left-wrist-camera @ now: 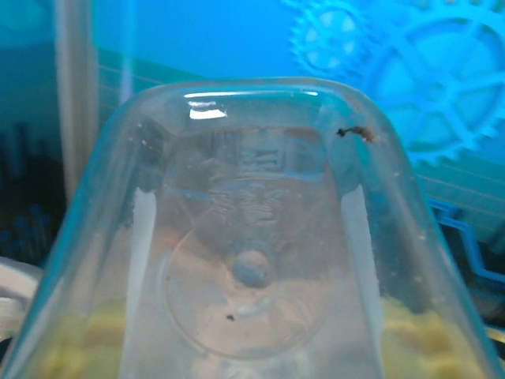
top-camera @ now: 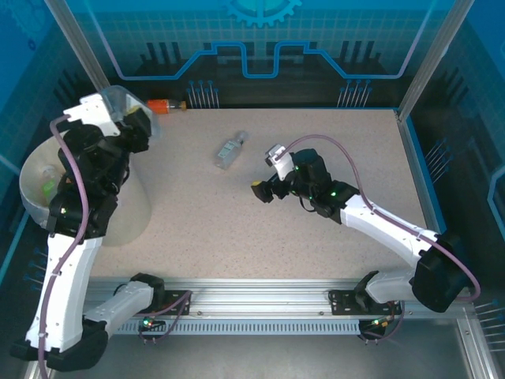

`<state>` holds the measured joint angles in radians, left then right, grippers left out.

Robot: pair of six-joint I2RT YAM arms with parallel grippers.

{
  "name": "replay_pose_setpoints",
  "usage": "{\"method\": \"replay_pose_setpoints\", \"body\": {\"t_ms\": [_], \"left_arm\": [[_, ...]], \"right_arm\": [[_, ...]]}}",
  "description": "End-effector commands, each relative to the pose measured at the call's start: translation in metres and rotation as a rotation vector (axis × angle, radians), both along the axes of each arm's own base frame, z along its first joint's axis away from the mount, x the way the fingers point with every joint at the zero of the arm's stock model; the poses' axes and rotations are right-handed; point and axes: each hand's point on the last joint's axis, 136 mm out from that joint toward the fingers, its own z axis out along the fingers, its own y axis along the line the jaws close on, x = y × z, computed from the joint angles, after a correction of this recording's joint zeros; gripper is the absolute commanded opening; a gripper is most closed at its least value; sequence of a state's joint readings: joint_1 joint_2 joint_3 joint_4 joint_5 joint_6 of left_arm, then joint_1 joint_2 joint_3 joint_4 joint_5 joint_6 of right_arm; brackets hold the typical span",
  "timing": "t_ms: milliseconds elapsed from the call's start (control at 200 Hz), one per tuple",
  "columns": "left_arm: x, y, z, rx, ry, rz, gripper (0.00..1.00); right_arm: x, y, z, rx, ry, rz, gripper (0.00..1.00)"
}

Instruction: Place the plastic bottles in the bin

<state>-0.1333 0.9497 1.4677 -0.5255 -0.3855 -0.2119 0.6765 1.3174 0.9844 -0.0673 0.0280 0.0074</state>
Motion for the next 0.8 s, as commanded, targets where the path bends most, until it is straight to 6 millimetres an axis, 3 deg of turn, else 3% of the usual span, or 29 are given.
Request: {"method": "replay_pose_setpoints", "body": {"t_ms": [0,235,505,795], "left_arm": [[-0.01,0.041,0.017,0.025,-0.043,0.151,0.46],[-0.014,0.096,-0.01,-0.123,0.026,0.242,0.45],[-0.025,0.18,-0.052,-0.567,-0.063,0.284,0.43],[-0.029,0.226,-0.075,-0.709,-0.123,0.355,0.44]], "right_arm": [[0.007,-0.009,0.018,0.005,-0.021,-0.042,1.0],[0.008,-0.016,0.013,-0.018,-0.002,-0.058,1.0],[0.009,-0.023,0.012,-0.019,0.018,-0.084,1.0],[0.008,-0.029,0.009,-0.016,0.035,-0.106,1.0]]}}
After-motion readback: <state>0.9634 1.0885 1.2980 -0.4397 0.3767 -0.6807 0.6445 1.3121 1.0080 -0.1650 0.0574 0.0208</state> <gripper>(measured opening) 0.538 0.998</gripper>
